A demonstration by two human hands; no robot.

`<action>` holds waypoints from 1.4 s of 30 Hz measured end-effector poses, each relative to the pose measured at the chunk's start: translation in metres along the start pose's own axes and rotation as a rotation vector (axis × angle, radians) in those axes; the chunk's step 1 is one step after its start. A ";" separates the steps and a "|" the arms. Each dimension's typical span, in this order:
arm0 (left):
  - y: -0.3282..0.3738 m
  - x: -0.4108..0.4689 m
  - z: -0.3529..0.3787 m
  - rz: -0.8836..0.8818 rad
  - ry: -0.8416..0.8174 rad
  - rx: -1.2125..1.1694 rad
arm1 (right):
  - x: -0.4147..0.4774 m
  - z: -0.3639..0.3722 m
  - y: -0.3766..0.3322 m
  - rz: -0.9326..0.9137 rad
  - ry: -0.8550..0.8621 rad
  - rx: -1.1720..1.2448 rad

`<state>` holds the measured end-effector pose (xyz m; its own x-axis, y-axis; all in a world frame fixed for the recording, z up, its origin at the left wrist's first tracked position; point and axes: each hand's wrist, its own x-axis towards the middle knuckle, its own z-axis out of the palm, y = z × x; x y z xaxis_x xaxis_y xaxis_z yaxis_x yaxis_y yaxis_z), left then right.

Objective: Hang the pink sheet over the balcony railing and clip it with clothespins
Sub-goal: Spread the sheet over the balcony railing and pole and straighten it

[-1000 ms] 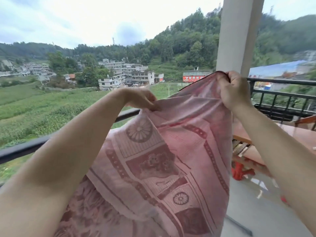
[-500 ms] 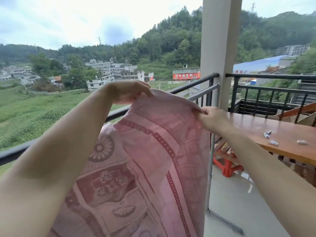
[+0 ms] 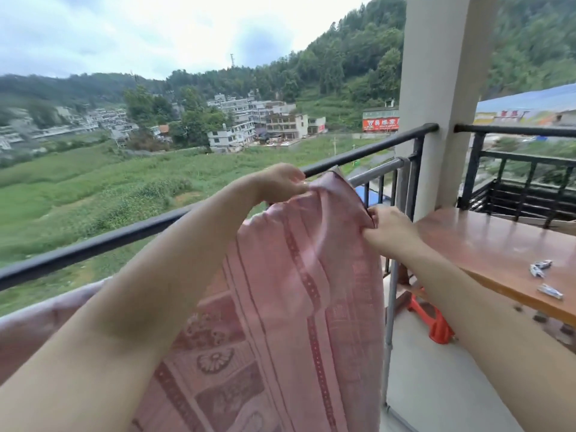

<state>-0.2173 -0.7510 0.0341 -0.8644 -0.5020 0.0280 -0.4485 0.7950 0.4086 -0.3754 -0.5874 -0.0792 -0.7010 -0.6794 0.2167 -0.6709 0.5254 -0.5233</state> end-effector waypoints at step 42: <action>0.030 0.233 0.020 0.186 0.048 -0.243 | 0.148 -0.019 0.063 0.031 0.350 0.579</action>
<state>-0.4364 -0.8374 0.0343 -0.9120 -0.3761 0.1635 -0.2115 0.7730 0.5981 -0.5260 -0.6454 -0.0648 -0.8205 -0.4111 0.3973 -0.4795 0.1164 -0.8698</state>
